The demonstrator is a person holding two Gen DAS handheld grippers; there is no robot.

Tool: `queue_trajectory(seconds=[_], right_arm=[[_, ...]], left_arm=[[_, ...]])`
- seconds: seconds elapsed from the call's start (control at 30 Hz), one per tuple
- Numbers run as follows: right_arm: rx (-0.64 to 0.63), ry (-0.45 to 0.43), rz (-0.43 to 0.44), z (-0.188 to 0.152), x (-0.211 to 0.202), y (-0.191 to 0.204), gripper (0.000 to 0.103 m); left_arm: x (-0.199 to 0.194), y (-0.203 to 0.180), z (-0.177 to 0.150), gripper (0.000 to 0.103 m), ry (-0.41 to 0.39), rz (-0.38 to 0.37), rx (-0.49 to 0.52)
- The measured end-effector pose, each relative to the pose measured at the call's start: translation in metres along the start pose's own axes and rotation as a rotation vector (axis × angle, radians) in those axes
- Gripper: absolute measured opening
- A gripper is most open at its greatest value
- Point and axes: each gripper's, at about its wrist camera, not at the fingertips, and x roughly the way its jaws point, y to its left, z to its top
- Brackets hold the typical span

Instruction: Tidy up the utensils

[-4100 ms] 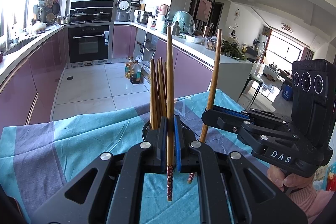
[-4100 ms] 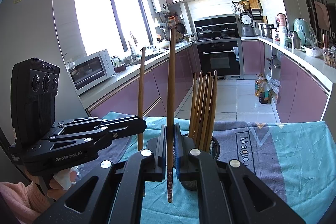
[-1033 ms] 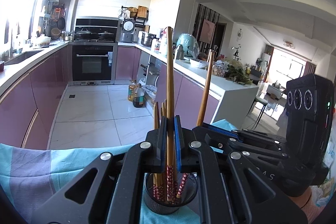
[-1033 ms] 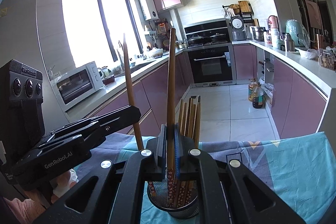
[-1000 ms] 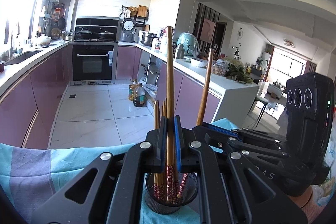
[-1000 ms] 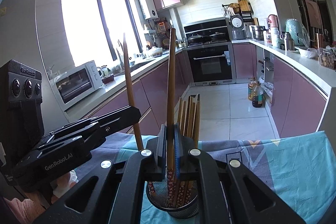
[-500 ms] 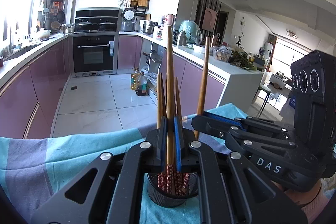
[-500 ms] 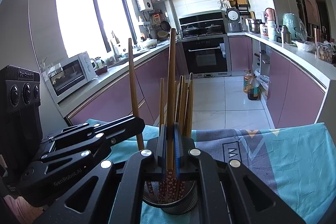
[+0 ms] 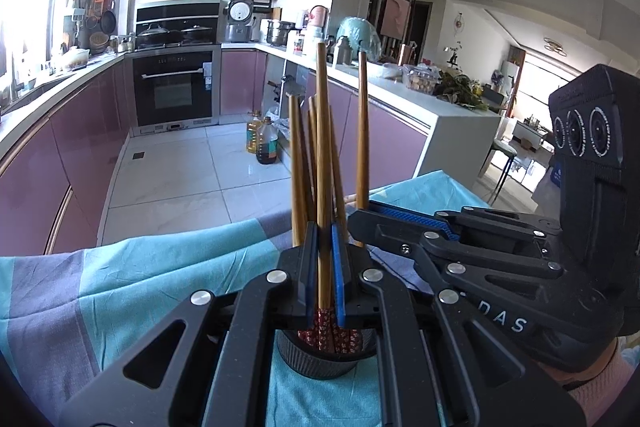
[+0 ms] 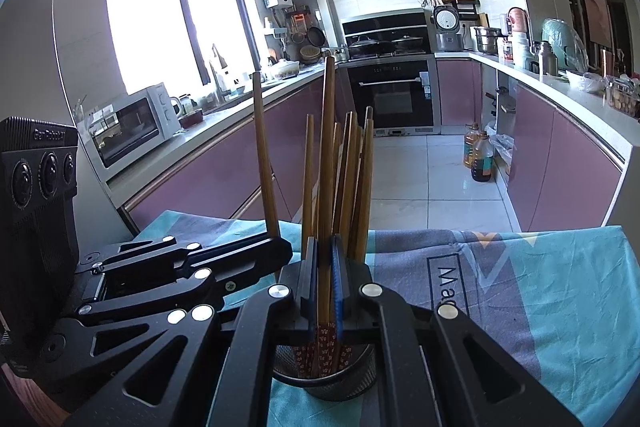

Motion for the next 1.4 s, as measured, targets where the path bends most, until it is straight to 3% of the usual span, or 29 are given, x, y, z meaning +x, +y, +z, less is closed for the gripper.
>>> queue_trajectory(seconds=[0.53, 0.73, 0.9, 0.97, 1.0, 1.17, 1.33, 1.4], right_arm=[[0.03, 0.022, 0.008, -0.003, 0.007, -0.005, 0.008], [0.032, 0.014, 0.011, -0.006, 0.002, -0.005, 0.01], [0.03, -0.017, 0.0, -0.01, -0.01, -0.004, 0.037], [0.031, -0.033, -0.004, -0.012, -0.016, -0.004, 0.052], [0.032, -0.04, -0.004, -0.014, -0.019, -0.004, 0.055], [0.003, -0.074, -0.04, -0.025, -0.032, 0.003, 0.079], [-0.04, -0.131, -0.086, -0.037, -0.046, 0.013, 0.097], [-0.055, -0.153, -0.105, -0.043, -0.052, 0.018, 0.096]], left_arm=[[0.012, 0.006, -0.005, 0.008, 0.041, -0.002, -0.02], [0.001, 0.011, -0.006, 0.024, 0.02, 0.004, -0.036], [-0.017, 0.019, -0.012, 0.045, -0.02, 0.045, -0.048], [-0.026, 0.025, -0.015, 0.074, -0.042, 0.072, -0.057], [-0.033, 0.029, -0.018, 0.079, -0.059, 0.086, -0.063], [-0.062, 0.051, -0.03, 0.096, -0.11, 0.159, -0.089], [-0.096, 0.063, -0.041, 0.097, -0.16, 0.239, -0.089], [-0.106, 0.065, -0.045, 0.097, -0.17, 0.261, -0.083]])
